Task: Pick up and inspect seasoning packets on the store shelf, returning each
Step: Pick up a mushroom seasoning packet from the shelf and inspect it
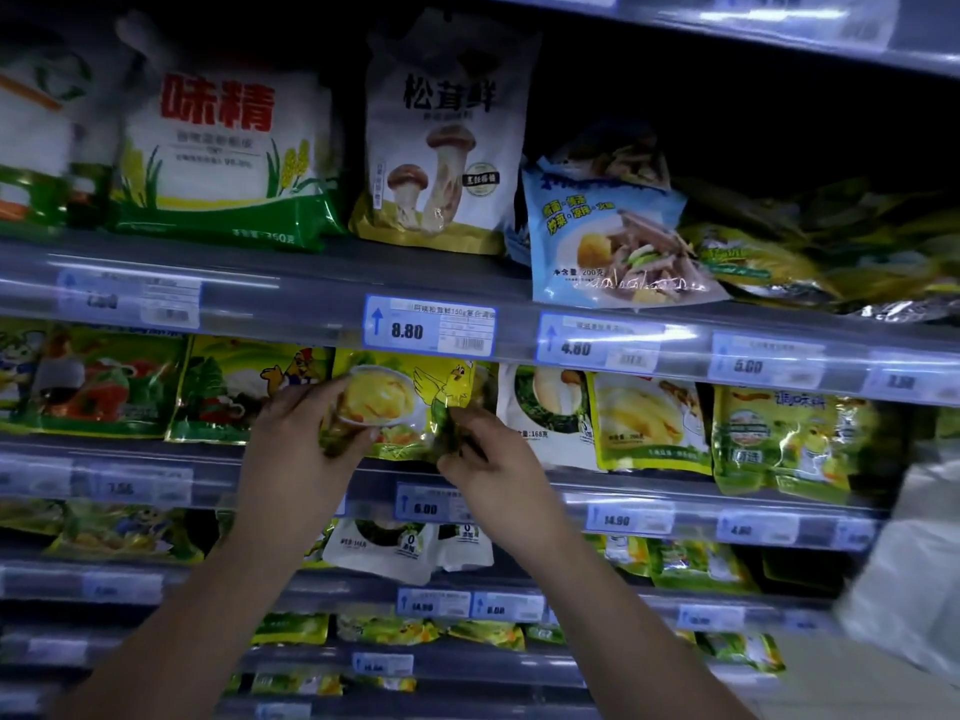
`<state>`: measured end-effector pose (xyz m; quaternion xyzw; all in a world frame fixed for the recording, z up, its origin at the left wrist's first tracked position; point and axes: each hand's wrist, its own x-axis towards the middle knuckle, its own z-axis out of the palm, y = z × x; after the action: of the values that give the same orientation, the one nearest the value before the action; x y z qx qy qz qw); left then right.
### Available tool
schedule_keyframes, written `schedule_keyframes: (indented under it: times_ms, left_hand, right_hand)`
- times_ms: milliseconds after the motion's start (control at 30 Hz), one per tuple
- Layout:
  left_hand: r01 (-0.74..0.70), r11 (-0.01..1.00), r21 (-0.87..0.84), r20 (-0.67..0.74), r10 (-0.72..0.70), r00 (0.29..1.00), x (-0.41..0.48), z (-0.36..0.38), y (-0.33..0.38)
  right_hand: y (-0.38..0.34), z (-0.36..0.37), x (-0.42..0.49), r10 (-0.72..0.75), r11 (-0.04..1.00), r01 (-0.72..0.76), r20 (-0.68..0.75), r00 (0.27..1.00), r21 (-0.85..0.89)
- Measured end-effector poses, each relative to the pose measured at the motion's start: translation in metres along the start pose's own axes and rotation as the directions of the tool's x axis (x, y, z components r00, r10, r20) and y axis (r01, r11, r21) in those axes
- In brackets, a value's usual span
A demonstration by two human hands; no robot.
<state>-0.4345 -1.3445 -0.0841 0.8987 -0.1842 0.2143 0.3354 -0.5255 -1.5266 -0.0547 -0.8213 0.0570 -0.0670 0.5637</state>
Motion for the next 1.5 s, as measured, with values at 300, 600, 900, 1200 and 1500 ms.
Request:
schedule_keyframes:
  times_ms: [300, 600, 900, 1200, 1500]
  left_hand:
    - [-0.101, 0.985, -0.139, -0.049, 0.095, 0.994, -0.019, 0.008, 0.068]
    - [0.217, 0.938, -0.270, 0.231, -0.156, 0.960, 0.000, 0.067, 0.148]
    - [0.375, 0.762, -0.528, 0.260, -0.276, 0.925, 0.004, 0.077, 0.140]
    - [0.476, 0.557, -0.681, 0.391, -0.273, 0.879, -0.028, 0.008, 0.122]
    - [0.541, 0.552, -0.635, 0.558, -0.157, 0.815, -0.070, 0.007, 0.117]
  right_hand:
    - [0.022, -0.057, -0.031, -0.094, 0.995, 0.101, -0.346, 0.934, 0.001]
    - [0.051, -0.107, -0.051, -0.085, 0.987, 0.023, -0.402, 0.912, -0.157]
    - [0.063, -0.107, -0.051, -0.075, 0.993, 0.047, -0.277, 0.958, -0.106]
    - [0.054, -0.110, -0.049, -0.039, 0.991, 0.074, -0.297, 0.954, 0.109]
    - [0.048, -0.096, -0.067, -0.073, 0.933, 0.101, -0.094, 0.993, 0.346]
